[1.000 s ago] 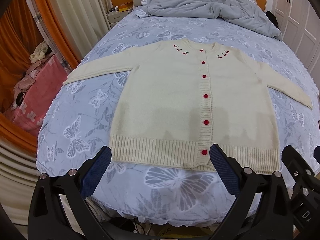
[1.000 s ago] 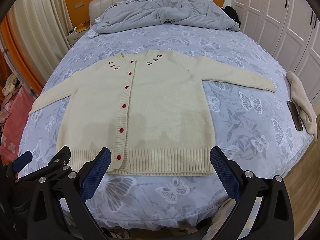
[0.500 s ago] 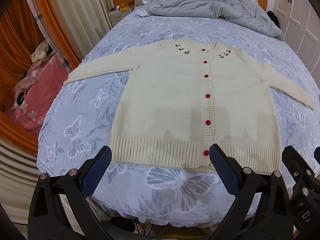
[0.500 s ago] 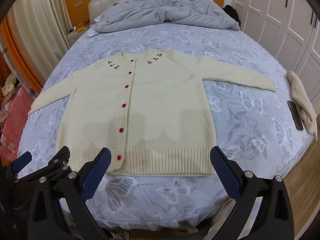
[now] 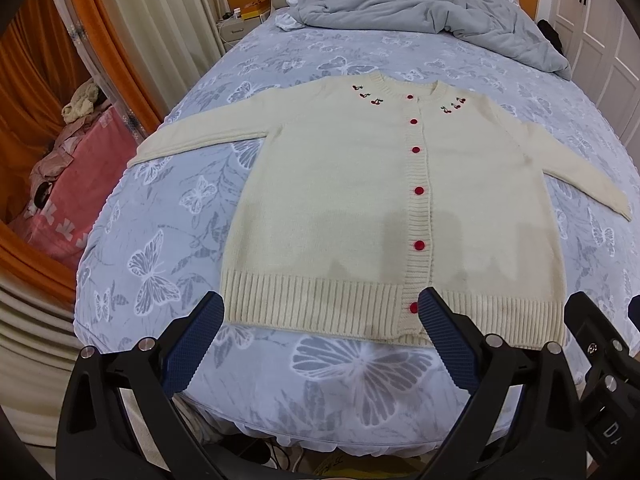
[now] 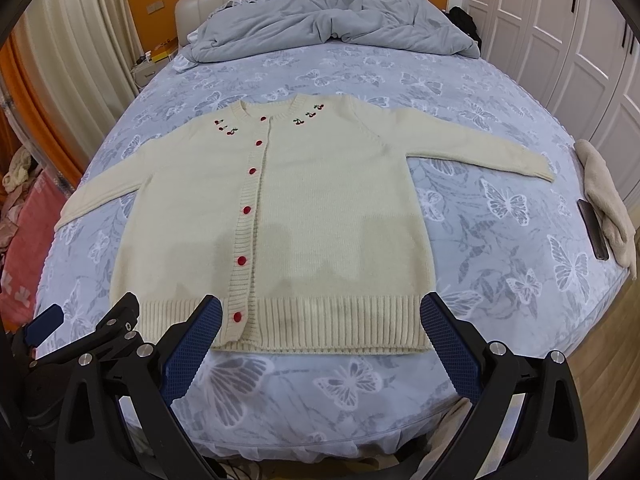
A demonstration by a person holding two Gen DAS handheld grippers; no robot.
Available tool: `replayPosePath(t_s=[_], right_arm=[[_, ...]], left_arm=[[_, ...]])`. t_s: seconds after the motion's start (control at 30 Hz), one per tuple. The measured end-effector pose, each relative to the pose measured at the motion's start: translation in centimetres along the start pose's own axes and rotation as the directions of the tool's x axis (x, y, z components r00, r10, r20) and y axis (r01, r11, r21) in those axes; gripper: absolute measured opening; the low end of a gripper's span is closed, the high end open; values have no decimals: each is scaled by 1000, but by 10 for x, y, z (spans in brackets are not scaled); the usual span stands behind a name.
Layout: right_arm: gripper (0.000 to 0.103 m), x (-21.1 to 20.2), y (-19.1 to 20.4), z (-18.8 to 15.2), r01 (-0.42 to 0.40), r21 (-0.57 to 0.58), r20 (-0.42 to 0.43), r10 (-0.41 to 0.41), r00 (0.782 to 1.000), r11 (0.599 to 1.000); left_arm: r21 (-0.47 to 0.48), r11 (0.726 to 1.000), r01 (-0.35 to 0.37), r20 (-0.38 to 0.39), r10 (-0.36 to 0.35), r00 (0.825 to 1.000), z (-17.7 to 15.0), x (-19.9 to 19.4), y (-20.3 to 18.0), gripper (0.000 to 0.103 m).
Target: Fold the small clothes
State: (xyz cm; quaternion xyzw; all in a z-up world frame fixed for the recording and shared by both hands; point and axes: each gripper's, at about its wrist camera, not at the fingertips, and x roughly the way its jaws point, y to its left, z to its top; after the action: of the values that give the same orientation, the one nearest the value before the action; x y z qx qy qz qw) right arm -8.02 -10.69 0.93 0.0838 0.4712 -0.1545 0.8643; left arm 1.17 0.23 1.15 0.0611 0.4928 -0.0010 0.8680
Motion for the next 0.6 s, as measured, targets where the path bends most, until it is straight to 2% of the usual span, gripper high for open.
replayPosePath(t_s=[0.37,0.5,0.6], right_arm=[[98,21,-2,0,-16,13,-32,16,999,1000],[98,43,-10,-1,-79,15,-80,80,994,997],[98,61,-34,5,-73,16,-79,74,994,997]], left_arm=[[1,1000,-12,-30,12,999,3,15,-4,95],[15,1000,14,-44,-13,999,5,27,-11,96],[32,999,33,-49,-31,998,7,38,-13,97]])
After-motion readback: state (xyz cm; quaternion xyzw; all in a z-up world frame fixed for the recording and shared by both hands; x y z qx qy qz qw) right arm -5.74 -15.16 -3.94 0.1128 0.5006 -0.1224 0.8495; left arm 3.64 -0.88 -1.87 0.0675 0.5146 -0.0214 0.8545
